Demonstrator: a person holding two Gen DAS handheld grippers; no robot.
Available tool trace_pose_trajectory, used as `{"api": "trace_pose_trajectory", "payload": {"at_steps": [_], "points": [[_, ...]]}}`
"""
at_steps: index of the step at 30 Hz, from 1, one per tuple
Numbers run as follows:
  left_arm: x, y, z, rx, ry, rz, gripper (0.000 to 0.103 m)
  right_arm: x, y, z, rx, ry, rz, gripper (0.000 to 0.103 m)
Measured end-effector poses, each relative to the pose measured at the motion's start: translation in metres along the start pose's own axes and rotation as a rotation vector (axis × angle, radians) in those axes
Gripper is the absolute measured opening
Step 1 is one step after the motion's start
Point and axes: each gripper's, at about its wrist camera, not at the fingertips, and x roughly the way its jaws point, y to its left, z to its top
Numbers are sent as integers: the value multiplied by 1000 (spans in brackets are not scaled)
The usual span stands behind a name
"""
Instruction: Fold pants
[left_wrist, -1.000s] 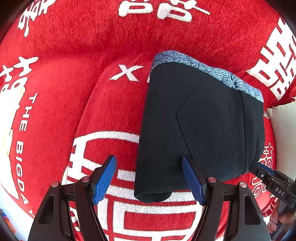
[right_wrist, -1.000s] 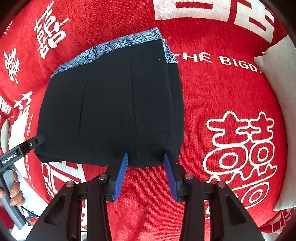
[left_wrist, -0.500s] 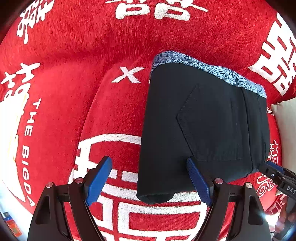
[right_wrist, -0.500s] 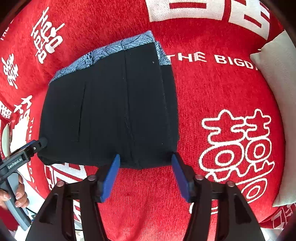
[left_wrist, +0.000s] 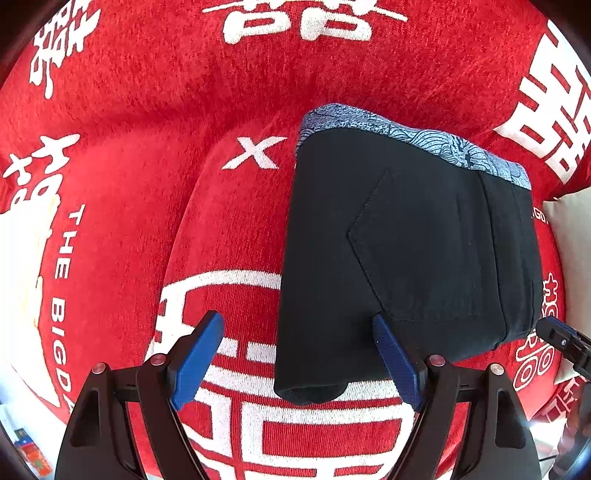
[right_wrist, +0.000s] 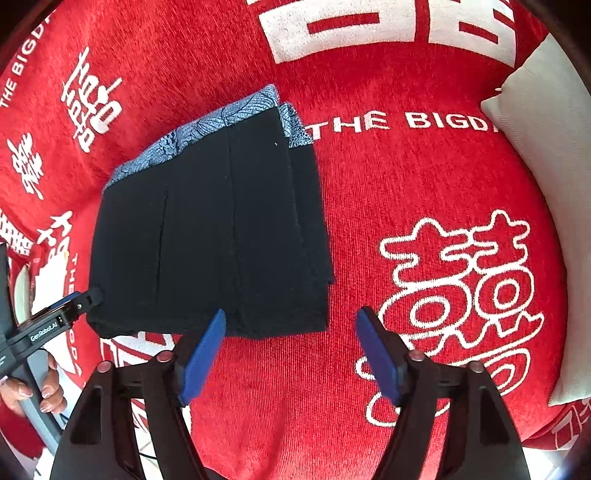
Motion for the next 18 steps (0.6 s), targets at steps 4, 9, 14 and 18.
{"api": "trace_pose_trajectory", "payload": {"at_steps": [4, 9, 14, 18], "points": [[-1, 3, 12, 8, -1, -12, 84, -2, -10, 3, 31, 8, 12, 77], [-6, 12, 34, -7, -26, -54, 84, -4, -35, 19, 135, 26, 72, 77], [14, 15, 53, -10, 41, -165, 84, -3, -50, 37, 164, 2, 166, 77], [33, 16, 66, 20, 76, -241, 84, 10, -52, 53, 145, 6, 225, 77]]}}
